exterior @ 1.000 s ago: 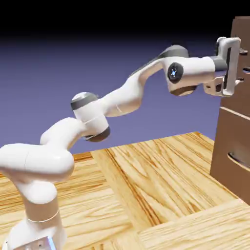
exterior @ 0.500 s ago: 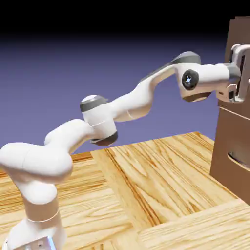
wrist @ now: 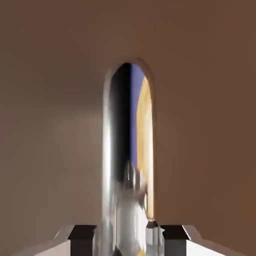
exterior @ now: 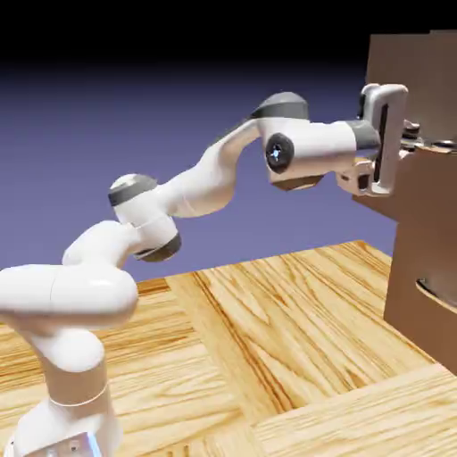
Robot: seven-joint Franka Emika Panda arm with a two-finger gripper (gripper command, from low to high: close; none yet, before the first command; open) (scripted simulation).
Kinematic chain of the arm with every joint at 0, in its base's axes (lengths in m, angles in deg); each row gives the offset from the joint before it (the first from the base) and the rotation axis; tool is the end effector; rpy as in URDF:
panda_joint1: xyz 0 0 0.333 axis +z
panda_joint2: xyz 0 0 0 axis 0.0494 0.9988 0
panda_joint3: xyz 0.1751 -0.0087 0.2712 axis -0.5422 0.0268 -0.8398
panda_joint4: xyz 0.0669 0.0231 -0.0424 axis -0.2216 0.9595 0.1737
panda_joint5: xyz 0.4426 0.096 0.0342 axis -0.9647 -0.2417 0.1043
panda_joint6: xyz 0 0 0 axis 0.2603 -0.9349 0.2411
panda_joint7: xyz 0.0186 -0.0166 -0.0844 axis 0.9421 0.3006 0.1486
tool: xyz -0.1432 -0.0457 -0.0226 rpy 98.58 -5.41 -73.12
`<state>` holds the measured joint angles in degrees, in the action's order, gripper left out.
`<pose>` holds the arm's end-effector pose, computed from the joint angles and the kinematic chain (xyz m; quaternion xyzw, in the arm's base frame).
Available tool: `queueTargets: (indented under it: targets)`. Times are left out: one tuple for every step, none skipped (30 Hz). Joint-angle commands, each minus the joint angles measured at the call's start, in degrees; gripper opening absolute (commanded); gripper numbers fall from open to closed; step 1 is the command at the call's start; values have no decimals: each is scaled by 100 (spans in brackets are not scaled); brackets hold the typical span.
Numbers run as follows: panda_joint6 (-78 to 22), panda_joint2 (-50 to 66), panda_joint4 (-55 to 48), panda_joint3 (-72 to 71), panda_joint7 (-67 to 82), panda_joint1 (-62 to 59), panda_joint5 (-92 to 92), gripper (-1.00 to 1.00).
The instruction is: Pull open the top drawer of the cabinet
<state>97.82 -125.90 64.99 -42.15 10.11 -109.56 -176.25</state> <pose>0.5823 -0.1326 0.6005 -0.2706 0.6521 -0.2706 0.6544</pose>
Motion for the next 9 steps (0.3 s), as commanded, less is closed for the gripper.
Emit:
queueTargets:
  targets:
    - [-99,-26,207,55,19,115,74,-100]
    - [-196,-54,415,116,43,229,135,-100]
    - [-293,-83,623,181,66,342,201,-100]
    - [-391,-114,830,252,88,455,273,-100]
    - [-473,-143,1005,317,107,549,338,-100]
    - [-473,-143,1005,317,107,549,338,100]
    - [-473,-143,1005,317,107,549,338,100]
    - [-573,-181,1212,411,127,660,434,100]
    - [-673,-220,1420,505,148,771,530,100]
